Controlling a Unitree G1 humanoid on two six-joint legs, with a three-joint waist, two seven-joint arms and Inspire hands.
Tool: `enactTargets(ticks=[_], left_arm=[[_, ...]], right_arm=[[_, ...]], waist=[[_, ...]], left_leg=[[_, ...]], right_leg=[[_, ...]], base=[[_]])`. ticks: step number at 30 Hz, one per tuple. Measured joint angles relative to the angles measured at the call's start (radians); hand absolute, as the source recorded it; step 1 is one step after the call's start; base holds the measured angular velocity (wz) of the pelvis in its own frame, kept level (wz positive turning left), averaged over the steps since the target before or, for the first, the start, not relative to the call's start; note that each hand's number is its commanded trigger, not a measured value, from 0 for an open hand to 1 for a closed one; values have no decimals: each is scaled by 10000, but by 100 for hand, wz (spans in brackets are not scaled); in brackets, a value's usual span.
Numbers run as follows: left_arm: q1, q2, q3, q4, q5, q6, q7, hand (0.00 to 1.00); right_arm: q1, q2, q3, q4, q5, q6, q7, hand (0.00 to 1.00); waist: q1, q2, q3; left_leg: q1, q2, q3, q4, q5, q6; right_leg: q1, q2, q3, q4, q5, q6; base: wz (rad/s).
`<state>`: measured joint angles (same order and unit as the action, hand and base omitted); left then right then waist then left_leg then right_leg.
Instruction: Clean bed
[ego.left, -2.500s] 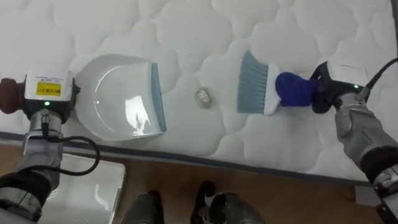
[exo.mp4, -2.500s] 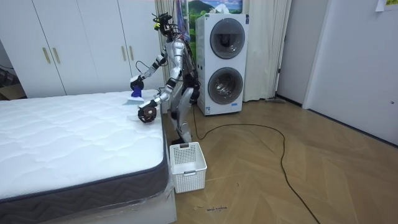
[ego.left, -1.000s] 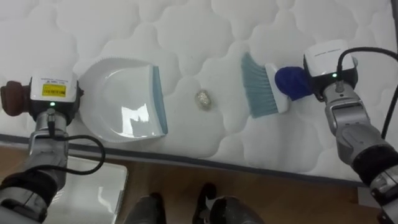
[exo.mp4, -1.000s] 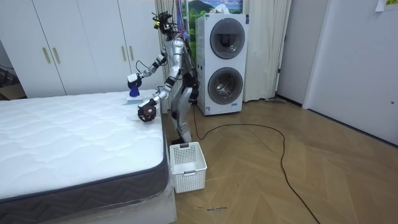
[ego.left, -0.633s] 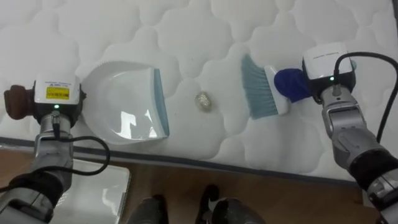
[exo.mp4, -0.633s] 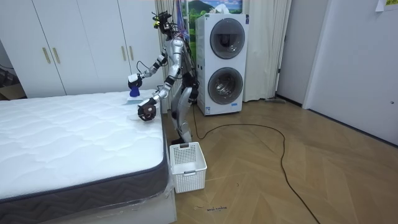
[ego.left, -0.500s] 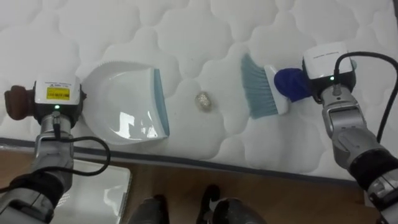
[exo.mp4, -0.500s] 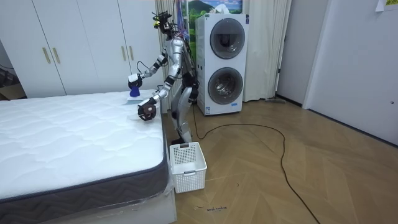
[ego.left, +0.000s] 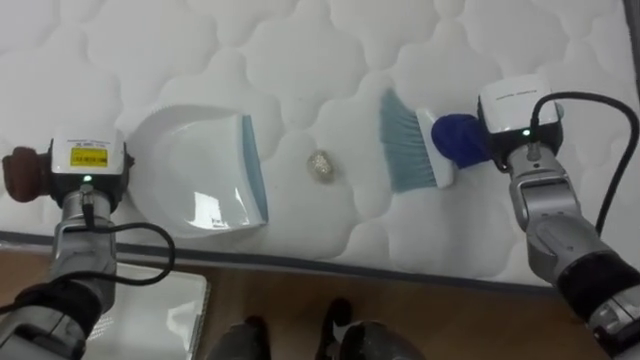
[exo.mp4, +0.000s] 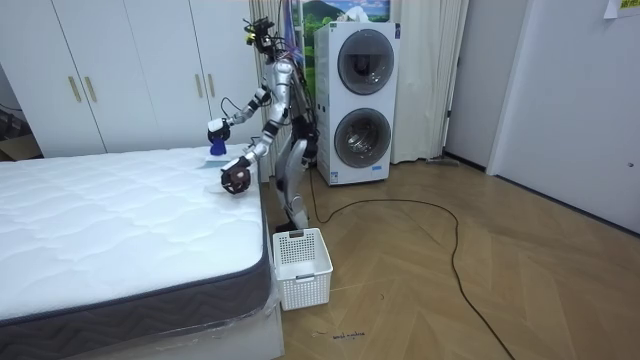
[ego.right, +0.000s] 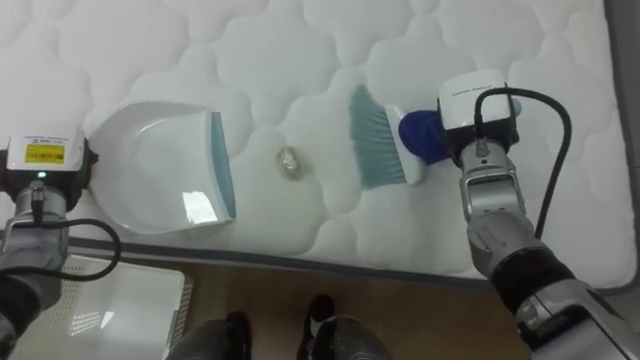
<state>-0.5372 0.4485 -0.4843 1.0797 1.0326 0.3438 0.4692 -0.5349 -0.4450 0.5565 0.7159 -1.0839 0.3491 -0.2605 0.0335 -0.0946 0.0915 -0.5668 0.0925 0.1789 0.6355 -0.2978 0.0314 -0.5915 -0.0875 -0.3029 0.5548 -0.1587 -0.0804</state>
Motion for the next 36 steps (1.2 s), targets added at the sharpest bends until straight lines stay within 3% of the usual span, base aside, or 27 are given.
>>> enactTargets(ticks=[4,10,25,33,36], left_arm=[[105,32,1,-21,7,1,-143,100],[105,53,0,-38,-3,-2,-156,100],[126,123,279,-66,21,4,-1,100],[129,110,346,-49,87,-33,3,100],[162,30,404,3,94,-53,57,100]], right_arm=[[38,71,7,-245,175,13,356,100],[47,23,106,-949,687,222,982,100],[41,33,105,-2212,706,223,2710,100],[41,435,229,-3036,880,60,3750,100],[41,1014,234,-3292,1545,-322,4001,100]], waist=[[1,-11,-60],[-28,-10,-65],[-27,50,-94],[-27,54,-95],[-3,105,-109]], left_leg=[[206,14,86,-155,35,-26],[153,42,66,-114,38,-35],[-3,189,87,-94,141,-179],[18,191,83,-94,163,-214],[16,195,79,-114,194,-232]], right_leg=[[139,20,38,-80,9,-13],[129,10,-2,-97,43,-54],[-41,161,61,-194,232,-232],[-74,167,82,-140,282,-313],[-75,172,70,-159,303,-346]], base=[[-4],[-1],[-2],[0],[0]])
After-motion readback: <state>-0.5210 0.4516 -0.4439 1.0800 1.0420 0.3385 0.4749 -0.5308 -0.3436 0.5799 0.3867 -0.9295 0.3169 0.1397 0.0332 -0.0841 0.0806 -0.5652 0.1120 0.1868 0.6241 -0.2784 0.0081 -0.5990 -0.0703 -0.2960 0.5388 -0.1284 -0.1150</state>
